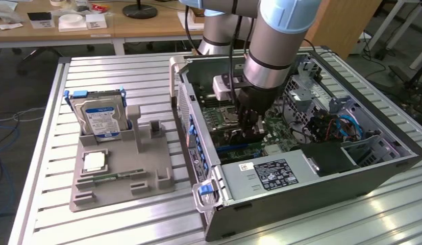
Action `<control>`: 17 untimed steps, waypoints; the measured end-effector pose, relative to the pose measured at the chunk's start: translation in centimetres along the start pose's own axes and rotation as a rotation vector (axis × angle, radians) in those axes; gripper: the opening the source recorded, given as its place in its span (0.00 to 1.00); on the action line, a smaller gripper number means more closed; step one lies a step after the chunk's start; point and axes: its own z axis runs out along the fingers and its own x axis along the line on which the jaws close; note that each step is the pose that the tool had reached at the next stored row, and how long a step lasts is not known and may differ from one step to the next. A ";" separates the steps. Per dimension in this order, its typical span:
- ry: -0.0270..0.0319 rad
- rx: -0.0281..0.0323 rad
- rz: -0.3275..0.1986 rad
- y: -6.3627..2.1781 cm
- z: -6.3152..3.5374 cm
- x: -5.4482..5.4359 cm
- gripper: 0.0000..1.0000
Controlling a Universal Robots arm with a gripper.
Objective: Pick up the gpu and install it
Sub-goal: 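Insert the gpu into the slot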
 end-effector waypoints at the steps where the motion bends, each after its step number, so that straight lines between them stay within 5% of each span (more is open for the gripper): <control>1: 0.0000 0.0001 0.000 0.05 0.00 0.0 0.27; 17: -0.0003 0.0000 0.000 0.38 0.47 -0.1 0.27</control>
